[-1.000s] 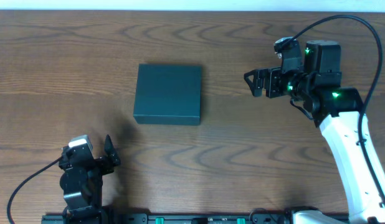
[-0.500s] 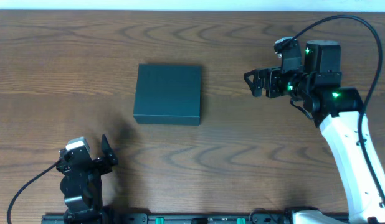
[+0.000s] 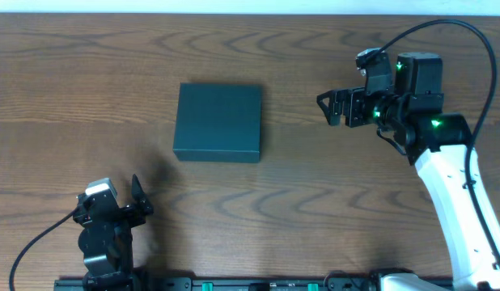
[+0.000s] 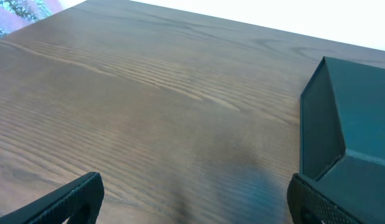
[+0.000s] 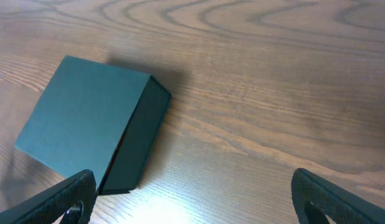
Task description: Pack container
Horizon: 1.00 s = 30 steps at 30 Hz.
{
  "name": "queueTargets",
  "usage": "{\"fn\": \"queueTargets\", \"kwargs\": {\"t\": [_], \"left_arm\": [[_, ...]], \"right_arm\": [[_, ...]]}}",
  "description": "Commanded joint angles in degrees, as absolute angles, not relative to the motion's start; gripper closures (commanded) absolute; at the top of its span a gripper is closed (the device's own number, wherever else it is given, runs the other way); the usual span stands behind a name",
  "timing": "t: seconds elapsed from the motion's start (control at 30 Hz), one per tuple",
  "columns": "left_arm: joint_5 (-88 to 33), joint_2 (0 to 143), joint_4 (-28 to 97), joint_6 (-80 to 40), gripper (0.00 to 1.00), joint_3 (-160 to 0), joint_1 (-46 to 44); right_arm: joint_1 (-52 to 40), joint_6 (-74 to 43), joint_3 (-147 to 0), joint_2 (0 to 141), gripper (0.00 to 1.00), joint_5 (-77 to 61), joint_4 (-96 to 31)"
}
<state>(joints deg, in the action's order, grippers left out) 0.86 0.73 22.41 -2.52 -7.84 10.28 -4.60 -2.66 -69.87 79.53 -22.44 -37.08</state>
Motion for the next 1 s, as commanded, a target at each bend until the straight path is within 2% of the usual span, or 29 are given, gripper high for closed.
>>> {"fn": "queueTargets", "kwargs": {"t": [0.0, 0.7, 0.97], "left_arm": [[1.48, 0.21, 22.33, -1.89, 0.05, -6.59, 10.09], [1.48, 0.21, 22.33, -1.89, 0.05, -6.59, 10.09], [1.48, 0.21, 22.33, -1.89, 0.05, -6.59, 10.09]], "right_arm": [[-4.58, -2.07, -70.43, 79.42, 0.01, -22.48, -37.08], [-4.69, -2.07, -70.43, 78.96, 0.01, -22.26, -37.19], [-6.09, -2.07, -70.39, 65.71, 0.01, -22.28, -39.64]]}}
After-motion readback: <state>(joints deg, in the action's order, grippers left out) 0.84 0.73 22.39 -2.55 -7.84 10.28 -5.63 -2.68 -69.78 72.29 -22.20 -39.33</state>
